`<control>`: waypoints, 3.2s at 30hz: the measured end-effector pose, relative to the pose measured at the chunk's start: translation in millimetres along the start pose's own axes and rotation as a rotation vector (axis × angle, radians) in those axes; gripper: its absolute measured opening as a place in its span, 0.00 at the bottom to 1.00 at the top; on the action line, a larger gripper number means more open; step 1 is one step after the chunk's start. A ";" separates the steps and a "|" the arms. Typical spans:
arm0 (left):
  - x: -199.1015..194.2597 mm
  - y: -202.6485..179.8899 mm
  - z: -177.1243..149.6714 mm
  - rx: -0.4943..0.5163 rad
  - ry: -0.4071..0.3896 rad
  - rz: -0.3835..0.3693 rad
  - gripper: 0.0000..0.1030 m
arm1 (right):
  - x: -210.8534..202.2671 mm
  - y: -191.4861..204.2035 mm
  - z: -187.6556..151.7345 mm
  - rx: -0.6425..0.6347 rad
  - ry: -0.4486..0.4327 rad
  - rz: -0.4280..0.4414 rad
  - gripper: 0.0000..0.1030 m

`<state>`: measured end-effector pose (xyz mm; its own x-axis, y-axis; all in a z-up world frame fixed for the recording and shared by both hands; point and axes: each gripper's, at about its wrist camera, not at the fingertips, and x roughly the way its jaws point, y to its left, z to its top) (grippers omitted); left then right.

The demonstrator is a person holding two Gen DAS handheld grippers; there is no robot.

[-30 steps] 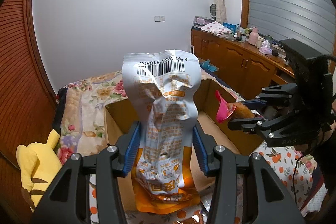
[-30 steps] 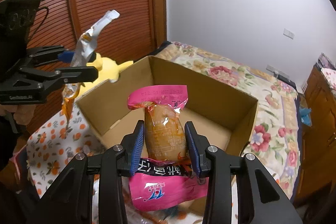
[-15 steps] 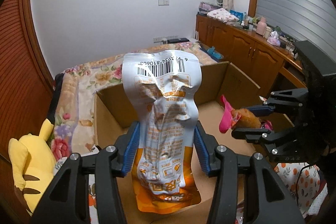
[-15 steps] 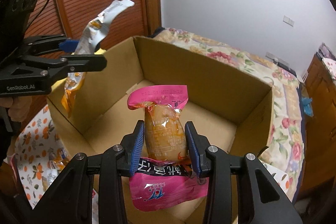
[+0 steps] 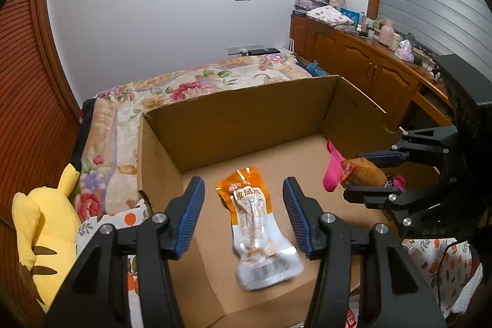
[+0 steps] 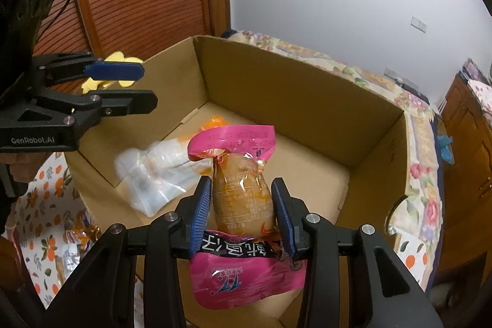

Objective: Organize snacks
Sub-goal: 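Carry both packets over the cardboard box and open both tools to drop them, then move both tools back to the snack packets beside the box, then grasp the red-labelled chicken-feet packet with the right tool while the left tool grasps a silver packet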

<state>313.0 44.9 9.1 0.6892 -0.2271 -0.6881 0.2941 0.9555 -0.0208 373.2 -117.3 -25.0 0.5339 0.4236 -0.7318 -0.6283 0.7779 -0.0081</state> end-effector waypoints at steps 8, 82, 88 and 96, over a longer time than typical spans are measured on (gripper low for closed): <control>-28.4 -2.6 -12.2 -0.008 -0.034 -0.006 0.58 | -12.5 -2.2 -2.3 0.046 -0.037 -0.001 0.51; -44.3 -73.4 -193.0 0.024 0.104 -0.113 0.76 | -27.0 75.3 -159.7 -0.026 0.174 0.026 0.70; -41.6 -72.9 -195.2 0.032 0.112 -0.118 0.81 | -14.6 73.8 -158.8 -0.049 0.174 -0.013 0.73; -44.8 -69.0 -197.3 0.030 0.122 -0.162 0.82 | -11.8 67.8 -163.7 -0.010 0.149 -0.004 0.61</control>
<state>131.1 26.2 -101.8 0.5460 -0.3514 -0.7606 0.4155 0.9019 -0.1184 231.7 -145.5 -128.5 0.4469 0.3465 -0.8248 -0.6326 0.7743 -0.0175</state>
